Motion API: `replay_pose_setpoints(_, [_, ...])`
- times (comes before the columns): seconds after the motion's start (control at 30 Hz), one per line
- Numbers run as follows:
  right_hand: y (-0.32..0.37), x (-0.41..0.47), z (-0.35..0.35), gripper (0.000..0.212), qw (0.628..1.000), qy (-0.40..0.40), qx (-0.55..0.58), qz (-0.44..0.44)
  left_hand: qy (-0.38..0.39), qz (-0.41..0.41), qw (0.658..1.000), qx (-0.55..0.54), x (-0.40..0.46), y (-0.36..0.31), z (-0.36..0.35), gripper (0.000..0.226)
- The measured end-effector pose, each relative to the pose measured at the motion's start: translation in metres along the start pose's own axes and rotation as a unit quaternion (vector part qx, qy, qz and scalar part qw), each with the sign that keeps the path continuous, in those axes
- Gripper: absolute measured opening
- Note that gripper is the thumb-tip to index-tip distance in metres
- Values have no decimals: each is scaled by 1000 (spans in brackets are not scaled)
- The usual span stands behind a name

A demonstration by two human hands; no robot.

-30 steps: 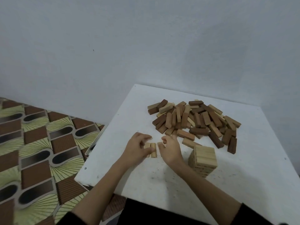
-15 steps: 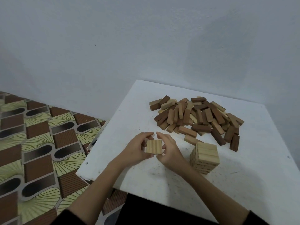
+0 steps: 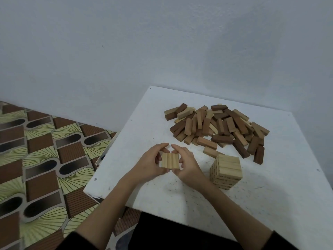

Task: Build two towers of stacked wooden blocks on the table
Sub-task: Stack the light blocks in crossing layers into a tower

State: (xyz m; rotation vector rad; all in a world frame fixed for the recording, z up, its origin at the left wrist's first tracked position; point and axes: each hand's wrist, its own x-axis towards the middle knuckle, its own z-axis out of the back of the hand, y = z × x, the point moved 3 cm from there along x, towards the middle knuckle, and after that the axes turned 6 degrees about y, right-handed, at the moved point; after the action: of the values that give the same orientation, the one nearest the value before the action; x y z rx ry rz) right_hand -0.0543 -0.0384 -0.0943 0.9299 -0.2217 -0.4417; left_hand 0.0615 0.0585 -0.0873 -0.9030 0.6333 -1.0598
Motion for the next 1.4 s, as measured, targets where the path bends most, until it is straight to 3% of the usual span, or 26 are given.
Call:
replay_pose_setpoints(0.53, [25, 3, 5, 71, 997, 33, -55, -50, -21, 21, 998, -52, -6, -12, 5, 77])
replay_pose_setpoints(0.83, [73, -25, 73, 69, 994, -9, -88, 70, -41, -71, 997, -9, -9, -82, 21, 81])
replay_pose_setpoints(0.93, [70, -42, 104, 72, 995, -9, -64, 70, -22, -97, 995, 1, -2, -104, 5, 81])
replay_pose_setpoints(1.1, [50, -69, 141, 74, 991, -15, -118, 56, 33, -139, 990, 19, 7, -133, -32, 82])
replay_pose_setpoints(1.4, [15, -89, 158, 75, 994, -13, -106, 15, 87, -121, 988, 36, 20, -139, -64, 85])
